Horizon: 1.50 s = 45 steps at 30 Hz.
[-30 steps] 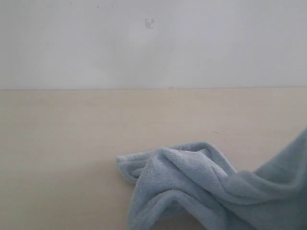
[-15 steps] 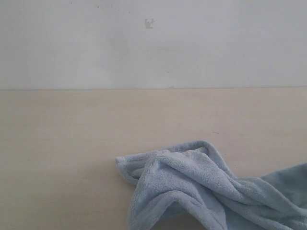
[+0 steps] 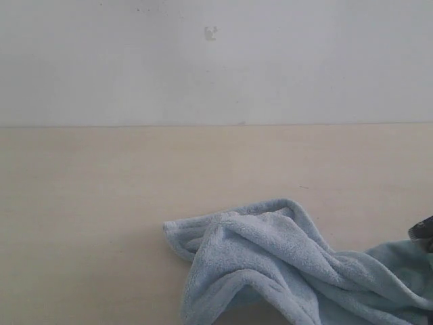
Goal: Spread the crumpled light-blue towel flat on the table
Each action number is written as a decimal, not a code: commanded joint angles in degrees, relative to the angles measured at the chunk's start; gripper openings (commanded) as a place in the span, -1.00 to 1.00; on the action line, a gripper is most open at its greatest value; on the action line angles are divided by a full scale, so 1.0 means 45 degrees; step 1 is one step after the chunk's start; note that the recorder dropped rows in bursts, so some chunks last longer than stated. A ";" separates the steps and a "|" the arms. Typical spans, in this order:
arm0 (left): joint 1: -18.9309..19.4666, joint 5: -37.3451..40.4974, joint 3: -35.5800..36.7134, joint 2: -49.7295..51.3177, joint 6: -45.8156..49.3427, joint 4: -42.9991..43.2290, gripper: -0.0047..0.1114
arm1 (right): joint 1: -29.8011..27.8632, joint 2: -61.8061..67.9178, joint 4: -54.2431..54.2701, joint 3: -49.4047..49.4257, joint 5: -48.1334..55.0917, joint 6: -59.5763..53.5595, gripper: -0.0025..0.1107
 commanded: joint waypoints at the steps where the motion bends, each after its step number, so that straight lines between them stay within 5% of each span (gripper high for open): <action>1: 0.0042 -0.0021 0.0029 -0.0017 0.0028 0.0060 -0.85 | -0.0009 0.0885 -0.0204 -0.0146 -0.1518 -0.0264 -0.83; 6: 0.0042 -0.0021 0.0029 -0.0017 0.0028 0.0060 -0.85 | -0.0009 0.0003 -0.0204 -0.0306 -0.4242 0.1552 -0.84; 13: 0.0042 -0.0021 0.0029 -0.0017 0.0028 0.0060 -0.85 | -0.0009 -0.0188 -0.2859 -0.0306 -0.2120 0.1528 -0.81; 21: 0.0042 -0.0021 0.0029 -0.0017 0.0028 0.0060 -0.85 | -0.0009 -0.0198 -0.2700 -0.0497 -0.4138 0.1604 -0.08; 25: 0.0042 -0.0021 0.0029 -0.0017 0.0028 0.0060 -0.85 | 0.0532 -0.0198 0.1783 -0.1310 -0.4894 0.0567 -0.05; 30: 0.0042 -0.0021 0.0029 -0.0017 0.0028 0.0060 -0.85 | 0.3200 -0.0198 0.8403 -0.1472 -0.4926 -0.7597 -0.05; 34: 0.0042 -0.0021 0.0029 -0.0017 0.0028 0.0060 -0.85 | 0.5032 -0.0198 0.8282 -0.1492 -0.5740 -0.8640 -0.05; 45: 0.0042 -0.0021 0.0029 -0.0017 0.0028 0.0060 -0.85 | 0.4954 0.0860 0.7709 -0.1492 -0.7179 -0.8790 -0.05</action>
